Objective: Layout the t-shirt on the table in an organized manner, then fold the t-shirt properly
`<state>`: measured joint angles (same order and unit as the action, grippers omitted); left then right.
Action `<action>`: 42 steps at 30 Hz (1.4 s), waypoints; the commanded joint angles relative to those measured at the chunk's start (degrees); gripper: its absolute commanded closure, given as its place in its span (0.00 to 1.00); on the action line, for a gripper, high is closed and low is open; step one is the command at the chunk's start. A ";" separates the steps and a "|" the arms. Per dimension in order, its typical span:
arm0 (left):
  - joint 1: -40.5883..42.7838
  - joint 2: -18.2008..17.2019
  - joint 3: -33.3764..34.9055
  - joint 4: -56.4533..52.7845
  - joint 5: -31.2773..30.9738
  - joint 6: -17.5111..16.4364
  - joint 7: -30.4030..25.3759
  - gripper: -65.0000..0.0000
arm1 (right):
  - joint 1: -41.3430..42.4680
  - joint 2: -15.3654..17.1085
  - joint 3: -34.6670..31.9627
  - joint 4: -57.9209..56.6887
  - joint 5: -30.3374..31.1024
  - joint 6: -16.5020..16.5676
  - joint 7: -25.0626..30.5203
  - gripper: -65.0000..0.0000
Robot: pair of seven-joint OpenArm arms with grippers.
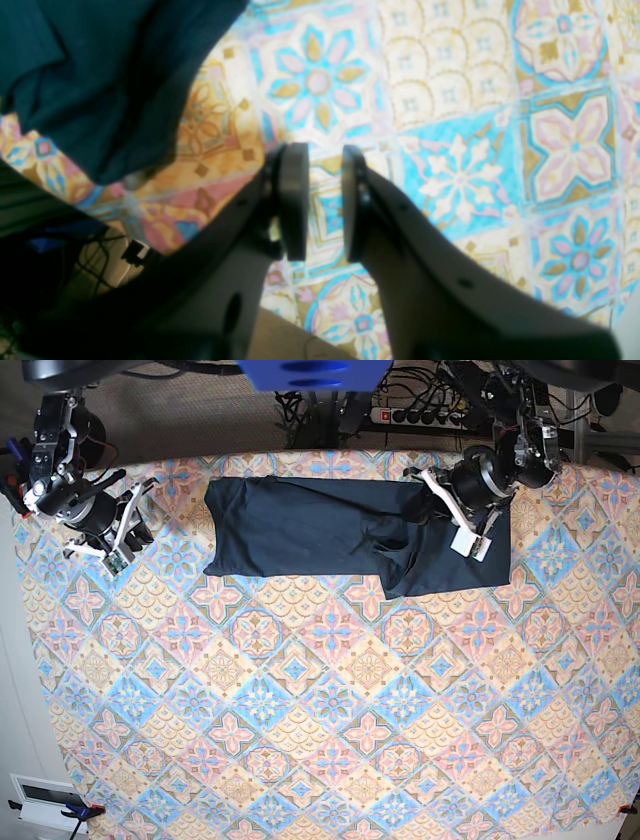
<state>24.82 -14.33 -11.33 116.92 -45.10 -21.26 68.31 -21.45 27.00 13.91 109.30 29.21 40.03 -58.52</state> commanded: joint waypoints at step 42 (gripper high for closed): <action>-4.73 -6.46 11.99 -6.73 1.89 -0.15 -0.67 0.98 | 0.31 1.08 1.60 0.90 0.72 -0.03 0.72 0.83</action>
<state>20.21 -20.03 1.10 109.27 -42.04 -21.10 68.10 -21.58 27.00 15.14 109.32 29.21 40.05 -58.65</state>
